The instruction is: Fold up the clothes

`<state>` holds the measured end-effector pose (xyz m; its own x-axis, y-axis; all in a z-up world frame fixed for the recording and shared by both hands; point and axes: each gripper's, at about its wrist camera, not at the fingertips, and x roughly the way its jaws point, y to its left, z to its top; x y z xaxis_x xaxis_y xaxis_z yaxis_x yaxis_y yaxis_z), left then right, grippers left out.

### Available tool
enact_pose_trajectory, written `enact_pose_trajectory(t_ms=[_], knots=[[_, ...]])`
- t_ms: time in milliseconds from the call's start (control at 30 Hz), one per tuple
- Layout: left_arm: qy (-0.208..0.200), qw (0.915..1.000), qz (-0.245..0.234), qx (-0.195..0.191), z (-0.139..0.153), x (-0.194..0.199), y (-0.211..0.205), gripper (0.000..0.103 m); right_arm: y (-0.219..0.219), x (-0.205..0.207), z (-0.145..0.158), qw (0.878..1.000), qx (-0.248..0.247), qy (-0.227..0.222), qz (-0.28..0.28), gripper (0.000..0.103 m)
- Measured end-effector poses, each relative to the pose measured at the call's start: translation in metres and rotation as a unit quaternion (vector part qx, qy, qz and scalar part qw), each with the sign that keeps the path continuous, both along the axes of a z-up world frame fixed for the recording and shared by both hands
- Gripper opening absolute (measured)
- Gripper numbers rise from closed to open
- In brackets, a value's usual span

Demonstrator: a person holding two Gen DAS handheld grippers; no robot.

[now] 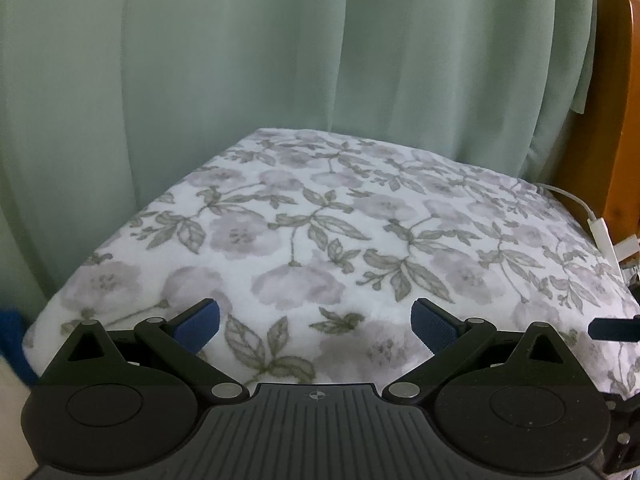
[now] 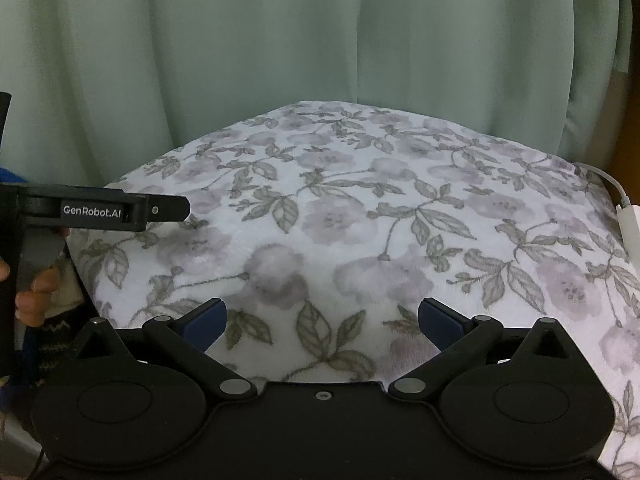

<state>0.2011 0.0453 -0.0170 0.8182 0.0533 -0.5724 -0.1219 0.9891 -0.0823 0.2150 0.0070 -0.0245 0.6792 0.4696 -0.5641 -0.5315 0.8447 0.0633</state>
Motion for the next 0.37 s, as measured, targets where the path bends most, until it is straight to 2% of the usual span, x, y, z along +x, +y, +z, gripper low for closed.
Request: enact_pose_trajectory(t_ms=[367], knots=[[-0.007, 0.9998, 0.015, 0.012, 0.0006, -0.0012, -0.0015, 0.103, -0.0026, 0.0017, -0.0043, 1.0, 0.002, 0.007, -0.001, 0.102]])
